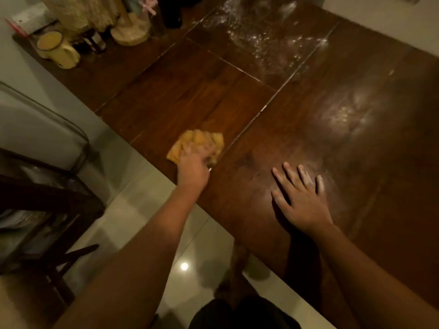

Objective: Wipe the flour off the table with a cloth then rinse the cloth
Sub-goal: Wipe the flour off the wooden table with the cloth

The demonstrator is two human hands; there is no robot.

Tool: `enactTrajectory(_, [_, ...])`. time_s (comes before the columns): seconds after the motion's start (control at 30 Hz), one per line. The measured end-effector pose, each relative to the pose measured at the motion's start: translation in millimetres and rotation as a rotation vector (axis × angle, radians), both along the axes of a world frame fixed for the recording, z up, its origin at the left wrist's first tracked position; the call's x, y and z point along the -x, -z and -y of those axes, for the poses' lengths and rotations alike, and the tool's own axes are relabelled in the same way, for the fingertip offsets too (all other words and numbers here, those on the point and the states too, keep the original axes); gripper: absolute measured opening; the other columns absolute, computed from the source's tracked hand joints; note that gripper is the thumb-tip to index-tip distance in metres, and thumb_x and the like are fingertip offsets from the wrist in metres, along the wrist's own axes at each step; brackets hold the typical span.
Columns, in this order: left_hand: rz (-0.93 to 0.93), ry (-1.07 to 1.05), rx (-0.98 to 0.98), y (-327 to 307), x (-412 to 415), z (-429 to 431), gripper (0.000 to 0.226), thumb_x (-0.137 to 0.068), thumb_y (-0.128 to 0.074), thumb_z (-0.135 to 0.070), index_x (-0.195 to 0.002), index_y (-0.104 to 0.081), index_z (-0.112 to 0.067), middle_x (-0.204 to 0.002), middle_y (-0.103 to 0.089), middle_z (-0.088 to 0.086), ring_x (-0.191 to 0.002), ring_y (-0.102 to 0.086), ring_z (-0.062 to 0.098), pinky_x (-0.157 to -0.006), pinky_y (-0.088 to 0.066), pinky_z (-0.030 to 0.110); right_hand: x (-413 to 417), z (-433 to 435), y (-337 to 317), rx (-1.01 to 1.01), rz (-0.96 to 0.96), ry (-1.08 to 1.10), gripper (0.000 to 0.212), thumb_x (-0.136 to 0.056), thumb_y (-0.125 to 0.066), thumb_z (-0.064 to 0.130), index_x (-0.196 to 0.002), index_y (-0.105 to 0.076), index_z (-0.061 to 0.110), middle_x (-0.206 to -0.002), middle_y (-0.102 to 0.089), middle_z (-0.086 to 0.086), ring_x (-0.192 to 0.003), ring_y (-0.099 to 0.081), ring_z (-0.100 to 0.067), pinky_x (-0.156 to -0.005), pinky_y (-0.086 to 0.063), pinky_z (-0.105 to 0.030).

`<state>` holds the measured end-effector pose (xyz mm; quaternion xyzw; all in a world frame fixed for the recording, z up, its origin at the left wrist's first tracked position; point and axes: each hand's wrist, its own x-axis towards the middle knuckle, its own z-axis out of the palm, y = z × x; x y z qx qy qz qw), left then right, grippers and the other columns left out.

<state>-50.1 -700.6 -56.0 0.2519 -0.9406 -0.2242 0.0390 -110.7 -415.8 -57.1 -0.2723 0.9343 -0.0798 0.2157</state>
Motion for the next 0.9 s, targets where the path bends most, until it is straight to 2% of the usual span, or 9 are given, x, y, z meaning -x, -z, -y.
enactTrajectory(0.1, [-0.05, 0.425, -0.044, 2, -53, -67, 0.055, -0.077, -0.039, -0.005, -0.12, -0.067, -0.026, -0.126, -0.063, 0.004, -0.126, -0.049, 0.039, -0.107, -0.03, 0.052, -31, -34, -6, -0.043, 0.022, 0.07, 0.058, -0.098, -0.013, 0.069, -0.149, 0.012, 0.059, -0.163, 0.018, 0.021, -0.151, 0.021, -0.014, -0.118, 0.016, -0.054])
enactTrajectory(0.17, [0.064, 0.66, -0.02, 1, -86, -85, 0.056, -0.077, -0.04, -0.011, -0.125, -0.063, -0.03, -0.131, -0.06, -0.004, -0.134, -0.041, 0.034, -0.111, -0.022, 0.048, -53, -53, -8, -0.089, 0.024, 0.093, 0.062, -0.095, -0.012, 0.072, -0.149, 0.015, 0.058, -0.162, 0.023, 0.02, -0.151, 0.023, -0.017, -0.117, 0.017, -0.056])
enactTrajectory(0.2, [0.078, 0.664, -0.061, 1, -95, -81, 0.058, -0.075, -0.04, -0.011, -0.124, -0.063, -0.03, -0.131, -0.06, -0.006, -0.136, -0.038, 0.031, -0.112, -0.021, 0.046, -62, -62, -8, -0.112, 0.027, 0.1, 0.063, -0.094, -0.011, 0.074, -0.148, 0.017, 0.058, -0.162, 0.025, 0.02, -0.15, 0.026, -0.018, -0.117, 0.018, -0.057])
enactTrajectory(0.3, [0.042, 0.465, -0.203, 6, -99, -44, 0.062, -0.067, -0.038, -0.011, -0.119, -0.067, -0.027, -0.129, -0.061, -0.004, -0.135, -0.034, 0.019, -0.114, -0.018, 0.038, -74, -79, -8, -0.139, 0.064, 0.098, 0.067, -0.092, -0.011, 0.078, -0.147, 0.02, 0.057, -0.16, 0.031, 0.019, -0.148, 0.03, -0.02, -0.116, 0.019, -0.06])
enactTrajectory(0.43, [-0.008, 0.099, -0.142, 0, -80, 15, 0.049, -0.085, -0.042, -0.002, -0.124, -0.064, -0.023, -0.135, -0.056, 0.011, -0.133, -0.042, 0.033, -0.111, -0.028, 0.036, -77, -78, -9, -0.151, 0.063, 0.085, 0.072, -0.083, 0.001, 0.082, -0.147, 0.021, 0.056, -0.162, 0.028, 0.014, -0.15, 0.025, -0.026, -0.115, 0.015, -0.064])
enactTrajectory(0.53, [0.062, -0.123, -0.01, -12, -62, 60, 0.044, -0.088, -0.049, 0.003, -0.123, -0.065, -0.019, -0.136, -0.053, 0.015, -0.126, -0.046, 0.035, -0.105, -0.036, 0.036, -81, -59, -9, -0.125, 0.031, 0.066, 0.066, -0.09, -0.003, 0.076, -0.149, 0.019, 0.055, -0.164, 0.026, 0.008, -0.149, 0.024, -0.04, -0.11, 0.013, -0.07])
enactTrajectory(0.63, [0.074, -0.284, 0.024, -7, -39, 116, 0.041, -0.091, -0.051, -0.007, -0.129, -0.06, -0.021, -0.133, -0.055, 0.012, -0.117, -0.052, 0.034, -0.102, -0.04, 0.035, -64, -14, -2, -0.068, -0.073, -0.101, 0.063, -0.092, -0.002, 0.074, -0.149, 0.018, 0.055, -0.165, 0.021, 0.008, -0.148, 0.021, -0.045, -0.11, 0.01, -0.074])
enactTrajectory(0.73, [0.03, -0.416, 0.096, 3, -19, 163, 0.039, -0.092, -0.052, -0.02, -0.13, -0.056, -0.011, -0.13, -0.057, 0.014, -0.12, -0.052, 0.034, -0.103, -0.042, 0.038, -43, 20, 11, -0.043, -0.185, -0.223, 0.065, -0.092, -0.009, 0.076, -0.149, 0.017, 0.056, -0.167, 0.014, 0.006, -0.15, 0.014, -0.046, -0.112, 0.004, -0.074])
enactTrajectory(0.9, [0.068, -0.492, 0.245, 10, -2, 192, 0.039, -0.096, -0.042, -0.01, -0.132, -0.056, -0.018, -0.134, -0.054, 0.014, -0.123, -0.05, 0.033, -0.104, -0.038, 0.035, -39, 21, 22, 0.008, -0.258, -0.236, 0.067, -0.092, -0.011, 0.076, -0.15, 0.016, 0.055, -0.167, 0.015, 0.004, -0.15, 0.015, -0.045, -0.112, 0.007, -0.072])
